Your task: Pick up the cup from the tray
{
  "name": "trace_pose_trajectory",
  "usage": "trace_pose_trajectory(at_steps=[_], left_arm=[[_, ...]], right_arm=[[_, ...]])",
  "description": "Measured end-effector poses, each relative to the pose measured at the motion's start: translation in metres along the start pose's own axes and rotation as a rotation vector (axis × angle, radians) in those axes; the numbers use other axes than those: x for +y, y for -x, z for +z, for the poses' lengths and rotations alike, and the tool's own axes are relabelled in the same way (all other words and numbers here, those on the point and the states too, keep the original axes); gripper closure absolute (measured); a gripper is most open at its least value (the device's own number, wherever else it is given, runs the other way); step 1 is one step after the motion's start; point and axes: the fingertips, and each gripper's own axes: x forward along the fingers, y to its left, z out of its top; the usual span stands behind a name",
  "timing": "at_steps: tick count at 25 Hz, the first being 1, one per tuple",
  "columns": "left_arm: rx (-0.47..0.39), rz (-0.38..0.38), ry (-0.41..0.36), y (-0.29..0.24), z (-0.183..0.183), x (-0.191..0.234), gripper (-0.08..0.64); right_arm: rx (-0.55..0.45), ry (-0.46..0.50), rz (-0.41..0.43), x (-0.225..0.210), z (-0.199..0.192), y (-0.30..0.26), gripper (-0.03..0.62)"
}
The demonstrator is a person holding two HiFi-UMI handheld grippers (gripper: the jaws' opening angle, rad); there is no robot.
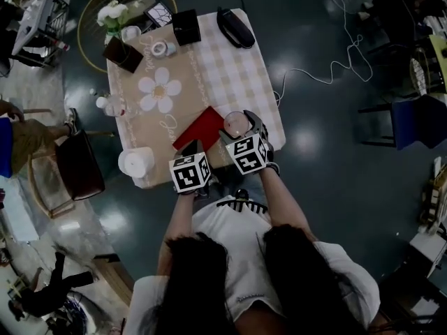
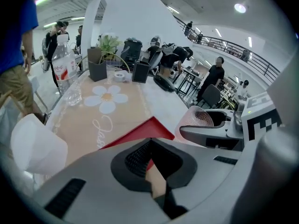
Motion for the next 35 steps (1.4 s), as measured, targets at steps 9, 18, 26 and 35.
trace_pose_trajectory(at_steps=[9,18,26,35], left_arm=[[0.021,-0.045,-0.069,-0.011,0.0,-0.028,0.552],[0.029,-0.054,-0.113,-0.018,0.001,-0.044,0.552],[0.038,-0.038,-0.112,-0.024,0.006,-0.043,0.552],[0.057,-0.037,-0.137,-0.025,0.001,-0.046,0.552]], right_arm=[[0.023,-0.072,-0.083,-0.038,-0.028,0.017,0.189],[0.05,-0.116,-0.1,-0.058,-0.052,0.019,0.189],[0.054,-0.153,-0.088,-0.06,-0.068,0.019,0.189],[-0.002,-0.268,-0.052,-0.059,-0.067,0.024,0.187]])
